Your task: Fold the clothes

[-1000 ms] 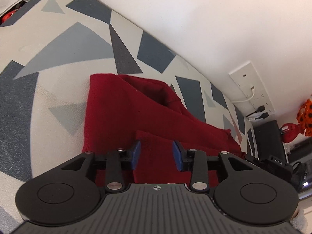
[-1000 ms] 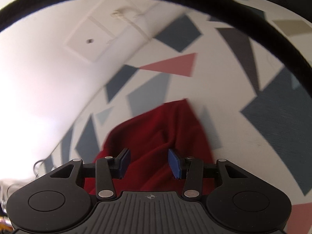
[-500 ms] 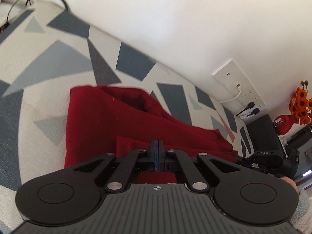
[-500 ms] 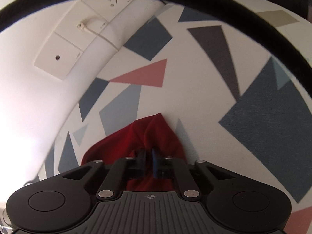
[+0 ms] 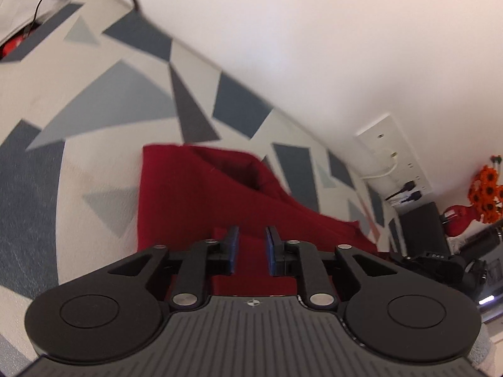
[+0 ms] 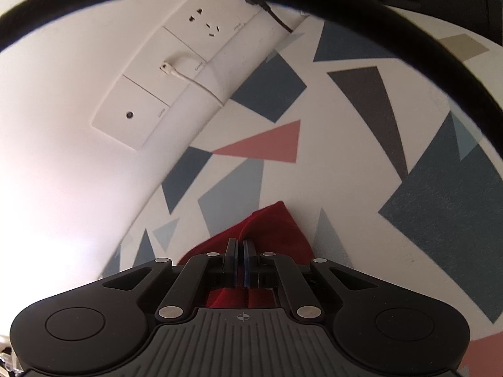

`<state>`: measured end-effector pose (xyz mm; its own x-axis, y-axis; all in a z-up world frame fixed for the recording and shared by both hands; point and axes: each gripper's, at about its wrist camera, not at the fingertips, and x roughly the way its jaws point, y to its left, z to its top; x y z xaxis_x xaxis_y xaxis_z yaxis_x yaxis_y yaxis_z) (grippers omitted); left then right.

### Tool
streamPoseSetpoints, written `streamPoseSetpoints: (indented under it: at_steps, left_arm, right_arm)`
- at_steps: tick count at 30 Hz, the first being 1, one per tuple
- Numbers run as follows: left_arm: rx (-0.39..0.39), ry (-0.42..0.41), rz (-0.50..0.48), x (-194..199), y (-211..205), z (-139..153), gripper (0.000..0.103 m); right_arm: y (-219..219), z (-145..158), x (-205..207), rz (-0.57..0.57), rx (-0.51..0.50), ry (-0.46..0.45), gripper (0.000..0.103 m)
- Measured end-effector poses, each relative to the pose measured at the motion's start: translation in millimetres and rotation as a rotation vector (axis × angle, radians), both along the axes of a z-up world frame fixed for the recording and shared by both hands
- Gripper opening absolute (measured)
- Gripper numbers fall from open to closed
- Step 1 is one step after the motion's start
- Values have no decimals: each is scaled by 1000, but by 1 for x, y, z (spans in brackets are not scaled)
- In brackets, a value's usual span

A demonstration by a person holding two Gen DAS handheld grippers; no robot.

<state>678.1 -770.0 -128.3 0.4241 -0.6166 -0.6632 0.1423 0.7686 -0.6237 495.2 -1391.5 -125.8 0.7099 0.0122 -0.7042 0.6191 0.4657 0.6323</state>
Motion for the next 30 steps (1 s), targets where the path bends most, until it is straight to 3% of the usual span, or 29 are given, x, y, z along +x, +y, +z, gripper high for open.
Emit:
streamPoseSetpoints:
  at_steps: [1, 4, 7, 9, 13, 19, 24, 27, 30]
  left_arm:
    - [17, 16, -2, 0, -2, -4, 27]
    - [56, 35, -8, 0, -8, -11, 59]
    - [58, 17, -28, -1, -15, -13, 60]
    - [62, 2, -52, -1, -21, -13, 58]
    - [64, -10, -84, -3, -30, -12, 6]
    - [50, -132, -84, -24, -27, 15, 4]
    - [13, -232, -26, -31, -15, 47, 4]
    - [10, -228, 12, -24, -8, 48, 4]
    - [19, -175, 37, -12, -3, 35, 4]
  right_arm:
    - [0, -2, -1, 1, 6, 3, 3]
    - [-1, -5, -3, 3, 14, 9, 3]
    - [-3, -8, -5, -3, 22, 13, 3]
    - [-5, -10, -8, -5, 30, 13, 3]
    - [-6, -12, -10, -6, 35, 10, 3]
    - [-6, -6, -15, -13, 41, -19, 3]
    - [-7, 7, -12, -8, 35, -64, 3]
    - [-8, 4, 1, -7, 42, -73, 3]
    - [-7, -5, 15, -12, 29, -58, 4]
